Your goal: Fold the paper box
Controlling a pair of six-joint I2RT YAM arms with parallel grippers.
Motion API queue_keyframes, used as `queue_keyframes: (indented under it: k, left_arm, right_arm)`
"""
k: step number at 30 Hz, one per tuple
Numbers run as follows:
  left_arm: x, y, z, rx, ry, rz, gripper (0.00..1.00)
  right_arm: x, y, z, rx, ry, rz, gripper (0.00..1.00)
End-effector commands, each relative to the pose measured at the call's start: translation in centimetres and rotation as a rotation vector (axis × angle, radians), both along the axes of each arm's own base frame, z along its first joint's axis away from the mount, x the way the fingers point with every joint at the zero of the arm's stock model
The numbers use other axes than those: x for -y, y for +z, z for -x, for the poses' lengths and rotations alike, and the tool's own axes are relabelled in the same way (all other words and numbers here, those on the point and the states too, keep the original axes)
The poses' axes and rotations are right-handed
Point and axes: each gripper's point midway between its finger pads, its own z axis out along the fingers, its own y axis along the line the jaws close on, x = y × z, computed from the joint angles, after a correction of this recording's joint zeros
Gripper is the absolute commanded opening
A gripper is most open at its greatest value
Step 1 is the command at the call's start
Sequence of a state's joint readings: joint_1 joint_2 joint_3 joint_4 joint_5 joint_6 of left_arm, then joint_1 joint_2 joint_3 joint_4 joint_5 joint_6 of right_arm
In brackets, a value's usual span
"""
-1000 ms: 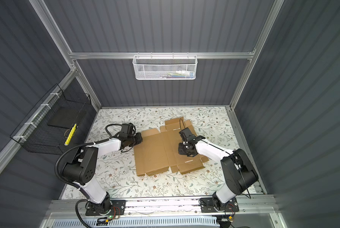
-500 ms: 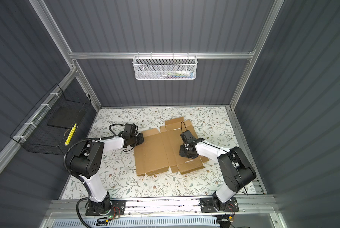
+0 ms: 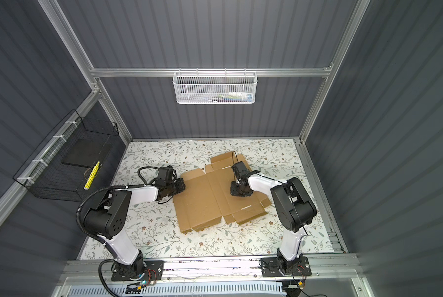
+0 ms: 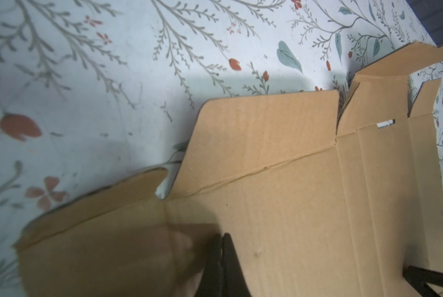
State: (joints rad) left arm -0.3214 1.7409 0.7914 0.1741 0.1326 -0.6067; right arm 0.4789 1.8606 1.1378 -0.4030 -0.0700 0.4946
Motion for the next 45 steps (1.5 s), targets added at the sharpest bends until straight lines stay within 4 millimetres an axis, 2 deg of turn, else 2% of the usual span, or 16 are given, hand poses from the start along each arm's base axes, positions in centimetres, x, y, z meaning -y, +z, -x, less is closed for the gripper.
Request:
queue_keyframes:
  k: [1,8,13,16,20,24,30,36,40,45]
  left_arm:
    - [-0.5,-3.1,4.7,-0.164,0.013,0.012,0.0]
    - [1.2,-2.2,7.9,-0.164,-0.014,0.012,0.0]
    - [1.1,-0.6,8.3,-0.129,0.003,0.008,0.0]
    - [0.9,1.2,7.2,-0.085,-0.005,-0.023,0.0]
    - [1.5,3.0,5.2,-0.036,-0.039,-0.06,0.0]
    - [2.2,3.5,3.1,-0.007,-0.065,-0.088,0.0]
    - [3.9,3.1,0.2,0.005,-0.103,-0.079,0.0]
    - [4.7,1.5,-1.3,-0.012,-0.119,-0.088,0.0]
    - [4.6,0.3,-1.5,-0.03,-0.111,-0.08,0.0]
    - [4.0,-1.0,-1.4,-0.055,-0.09,-0.061,0.0]
  right_arm:
    - [-0.2,-1.1,-0.1,-0.056,0.063,0.046,0.14]
    - [-1.8,0.7,-3.8,-0.005,0.101,0.04,0.14]
    - [-2.1,2.7,-4.1,0.058,0.09,0.012,0.14]
    - [-1.6,4.0,-3.0,0.087,0.072,-0.006,0.14]
    - [-0.7,5.1,-0.3,0.099,0.059,-0.005,0.14]
    - [-0.1,5.4,2.5,0.088,0.028,-0.012,0.15]
    - [-0.3,5.2,6.2,0.086,-0.001,-0.019,0.14]
    - [-0.2,4.0,8.1,0.067,-0.055,-0.049,0.14]
    - [0.0,2.8,8.4,0.042,-0.074,-0.038,0.13]
    - [0.1,2.1,7.9,0.033,-0.074,-0.01,0.13]
